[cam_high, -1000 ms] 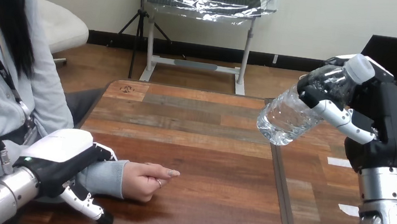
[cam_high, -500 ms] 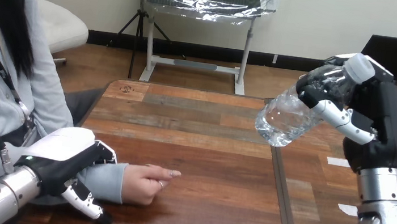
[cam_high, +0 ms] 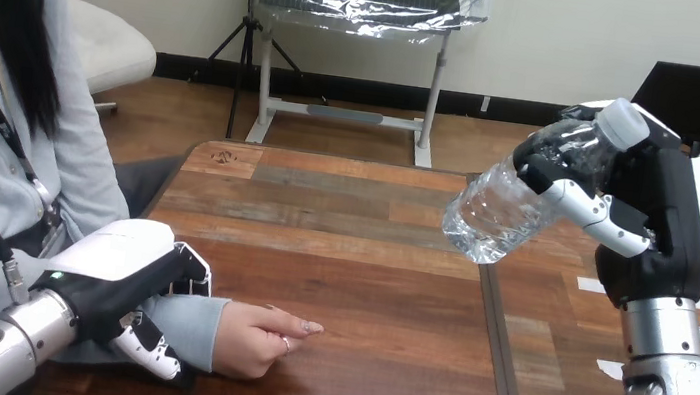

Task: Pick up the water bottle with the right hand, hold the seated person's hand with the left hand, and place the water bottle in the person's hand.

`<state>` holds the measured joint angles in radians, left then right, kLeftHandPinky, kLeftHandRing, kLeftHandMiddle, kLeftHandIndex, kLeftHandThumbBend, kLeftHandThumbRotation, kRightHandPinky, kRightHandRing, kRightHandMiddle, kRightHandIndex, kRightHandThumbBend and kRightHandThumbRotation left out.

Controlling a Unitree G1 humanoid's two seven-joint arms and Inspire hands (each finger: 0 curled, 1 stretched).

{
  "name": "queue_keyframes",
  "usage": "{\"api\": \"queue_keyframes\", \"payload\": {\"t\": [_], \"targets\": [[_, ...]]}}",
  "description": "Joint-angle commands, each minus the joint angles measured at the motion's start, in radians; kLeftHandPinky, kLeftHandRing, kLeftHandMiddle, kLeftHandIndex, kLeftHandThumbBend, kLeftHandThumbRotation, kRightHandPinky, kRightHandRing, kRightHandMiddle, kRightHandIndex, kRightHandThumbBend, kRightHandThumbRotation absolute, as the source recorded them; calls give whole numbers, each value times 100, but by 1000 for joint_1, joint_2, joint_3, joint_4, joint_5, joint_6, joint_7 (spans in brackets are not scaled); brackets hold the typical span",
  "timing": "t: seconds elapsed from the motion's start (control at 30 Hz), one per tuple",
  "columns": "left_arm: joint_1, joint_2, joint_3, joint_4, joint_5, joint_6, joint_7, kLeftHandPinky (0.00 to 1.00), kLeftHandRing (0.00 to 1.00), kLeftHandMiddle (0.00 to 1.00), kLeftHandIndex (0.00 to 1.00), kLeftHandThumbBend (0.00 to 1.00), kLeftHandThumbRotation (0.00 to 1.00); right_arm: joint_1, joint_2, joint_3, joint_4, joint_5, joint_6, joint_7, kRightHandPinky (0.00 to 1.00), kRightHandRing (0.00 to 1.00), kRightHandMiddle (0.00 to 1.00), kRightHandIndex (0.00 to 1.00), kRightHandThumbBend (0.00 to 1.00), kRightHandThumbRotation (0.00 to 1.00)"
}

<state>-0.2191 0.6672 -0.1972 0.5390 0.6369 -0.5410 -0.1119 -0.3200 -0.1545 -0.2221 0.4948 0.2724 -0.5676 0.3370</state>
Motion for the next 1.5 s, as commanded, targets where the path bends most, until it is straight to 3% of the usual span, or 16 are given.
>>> {"api": "queue_keyframes", "payload": {"t": [0.0,0.63,1.17,1.47], "targets": [[-40,21,12,-84,-25,-12,0,37,36,40,38,82,0,-66,2,8,-12,-1,-16,4,24,31,42,43,62,0],[-40,40,37,-232,-32,45,-57,34,34,38,37,76,0,-105,22,38,69,-17,-16,21,25,32,41,43,60,0],[-82,46,43,-280,-34,47,-67,31,31,35,36,78,0,-150,38,61,161,-48,-37,39,25,32,41,43,58,0],[-109,42,47,-312,-50,70,-110,28,29,34,35,79,0,-179,44,76,230,-91,-58,29,25,33,41,43,58,0]]}}
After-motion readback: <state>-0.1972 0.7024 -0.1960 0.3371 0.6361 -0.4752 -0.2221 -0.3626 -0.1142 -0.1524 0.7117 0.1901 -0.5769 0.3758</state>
